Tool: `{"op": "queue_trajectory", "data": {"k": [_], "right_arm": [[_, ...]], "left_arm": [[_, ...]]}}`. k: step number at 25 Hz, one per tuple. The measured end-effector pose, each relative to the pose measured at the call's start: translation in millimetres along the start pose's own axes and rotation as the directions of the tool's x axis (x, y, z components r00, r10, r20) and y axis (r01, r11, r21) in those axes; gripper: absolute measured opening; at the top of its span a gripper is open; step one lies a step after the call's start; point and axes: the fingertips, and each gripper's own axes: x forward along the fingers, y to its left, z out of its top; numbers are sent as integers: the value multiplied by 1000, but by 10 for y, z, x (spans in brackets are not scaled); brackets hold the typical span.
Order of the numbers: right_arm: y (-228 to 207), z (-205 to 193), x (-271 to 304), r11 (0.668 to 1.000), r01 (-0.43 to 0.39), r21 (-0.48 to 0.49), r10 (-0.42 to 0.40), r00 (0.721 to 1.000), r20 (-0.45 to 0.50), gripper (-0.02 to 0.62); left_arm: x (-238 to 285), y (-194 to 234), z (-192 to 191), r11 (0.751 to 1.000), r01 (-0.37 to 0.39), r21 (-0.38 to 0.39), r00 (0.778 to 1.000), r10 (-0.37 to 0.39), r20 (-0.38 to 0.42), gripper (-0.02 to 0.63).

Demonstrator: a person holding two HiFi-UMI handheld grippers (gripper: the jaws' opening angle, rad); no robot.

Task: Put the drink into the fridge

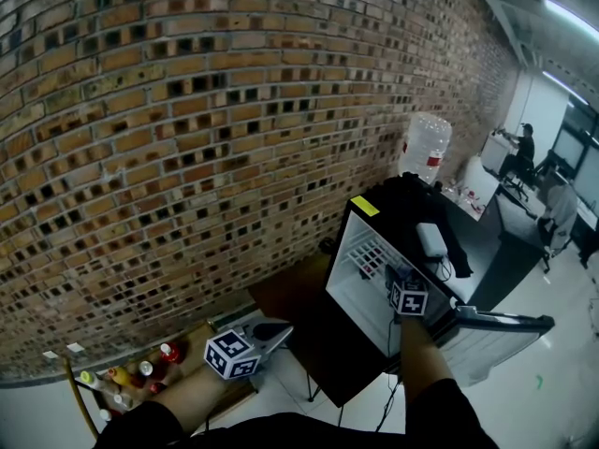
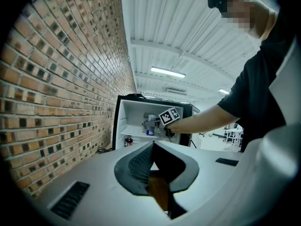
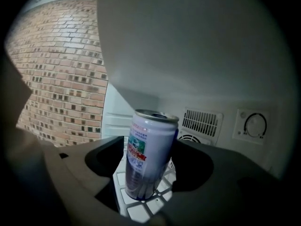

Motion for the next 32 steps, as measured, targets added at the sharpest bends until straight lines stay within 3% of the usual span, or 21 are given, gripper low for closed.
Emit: {"op": "queue_trajectory", "data": {"k": [10,15,20,24,28,32], "right_arm": [[97,-69,-359,996,87,-14,-87,996,5,351],[374,-56,-731,998,61,7,-61,997,40,351],[884,-152,-1248,995,-96,-38,99,993,64,350],[1358,-318,-1780,954,-287,-83,293,953,76,315],[1642,-581,-2395,890,-448,-88,454,888,66,223],[1583,-840,-2971,830,-557,4,553,825,122,38]], "left_arm": [[-23,-61,-12,1000,12,-17,1000,-12,16,-6],[-41,-138,3,1000,19,-21,999,-19,28,-6],[-86,-304,-13,999,34,-21,999,-34,35,-6],[-134,-459,-90,998,46,-31,998,-44,39,-6],[-175,-684,-208,997,72,-29,996,-70,49,-6],[-222,-910,-345,994,89,-59,995,-87,49,-6]]}}
